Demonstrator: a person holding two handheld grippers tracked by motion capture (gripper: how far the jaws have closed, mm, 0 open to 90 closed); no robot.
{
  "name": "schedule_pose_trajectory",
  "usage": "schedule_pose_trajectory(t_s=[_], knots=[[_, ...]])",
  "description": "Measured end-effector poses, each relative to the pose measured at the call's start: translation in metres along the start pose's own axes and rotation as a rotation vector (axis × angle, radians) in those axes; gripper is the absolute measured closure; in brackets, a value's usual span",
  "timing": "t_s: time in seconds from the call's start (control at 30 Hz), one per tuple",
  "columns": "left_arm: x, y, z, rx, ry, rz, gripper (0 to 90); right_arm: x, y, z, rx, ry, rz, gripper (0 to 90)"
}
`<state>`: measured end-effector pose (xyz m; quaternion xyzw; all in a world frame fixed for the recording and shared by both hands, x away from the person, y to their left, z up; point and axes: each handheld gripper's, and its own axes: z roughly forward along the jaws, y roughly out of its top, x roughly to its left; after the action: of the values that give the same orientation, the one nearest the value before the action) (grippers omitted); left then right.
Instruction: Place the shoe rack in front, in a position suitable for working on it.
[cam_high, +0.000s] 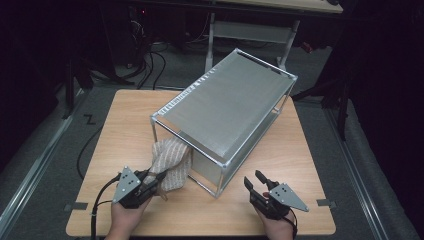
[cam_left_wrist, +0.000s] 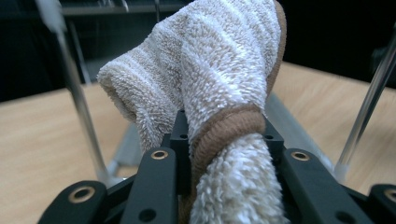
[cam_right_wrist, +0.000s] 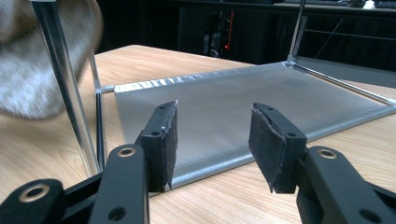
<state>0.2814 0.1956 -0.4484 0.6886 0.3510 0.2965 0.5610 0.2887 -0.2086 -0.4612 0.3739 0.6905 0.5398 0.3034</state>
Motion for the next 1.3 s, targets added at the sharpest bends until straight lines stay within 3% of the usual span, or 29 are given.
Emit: schedule_pose_trajectory(t_s=[0.07, 0.17, 0.2, 0.47, 0.67, 0.8, 0.9, 0.93, 0.97, 1.1, 1.13, 1.3], knots=[[0.002, 0.006, -0.011, -0.064, 0.01, 0.023, 68.4, -0.001, 0.0, 0.001, 0.003, -0.001, 0.003, 52.3], [0.003, 0.009, -0.017, -0.097, 0.022, 0.03, 68.5, -0.001, -0.001, 0.002, 0.006, -0.001, 0.007, 52.3], [0.005, 0.012, -0.024, -0.136, 0.03, 0.036, 68.6, -0.001, 0.0, 0.003, 0.005, -0.001, 0.01, 52.3], [0.013, 0.021, -0.038, -0.197, 0.048, 0.025, 68.8, -0.001, 0.0, 0.006, 0.005, 0.001, 0.016, 52.3], [0.019, 0.04, -0.037, -0.268, 0.014, 0.022, 68.9, -0.002, -0.001, 0.002, 0.006, -0.006, 0.014, 52.3], [0.021, 0.05, -0.025, -0.266, 0.01, 0.041, 68.8, -0.003, -0.001, -0.001, 0.003, -0.012, 0.021, 52.3], [0.028, 0.056, -0.008, -0.224, 0.025, 0.056, 68.8, -0.005, -0.002, -0.004, 0.001, -0.021, 0.024, 52.3], [0.032, 0.057, 0.005, -0.192, 0.052, 0.068, 68.8, -0.006, -0.002, -0.006, 0.001, -0.024, 0.027, 52.3], [0.032, 0.057, 0.005, -0.192, 0.052, 0.068, 68.8, -0.006, -0.002, -0.006, 0.001, -0.024, 0.027, 52.3], [0.041, 0.053, 0.027, -0.107, 0.114, 0.092, 68.7, -0.007, -0.003, -0.008, -0.002, -0.029, 0.03, 52.3], [0.043, 0.05, 0.032, -0.099, 0.113, 0.086, 68.6, -0.008, -0.003, -0.01, -0.001, -0.03, 0.028, 52.3], [0.04, 0.05, 0.033, -0.106, 0.113, 0.082, 68.6, -0.009, -0.004, -0.013, -0.001, -0.037, 0.031, 52.3]])
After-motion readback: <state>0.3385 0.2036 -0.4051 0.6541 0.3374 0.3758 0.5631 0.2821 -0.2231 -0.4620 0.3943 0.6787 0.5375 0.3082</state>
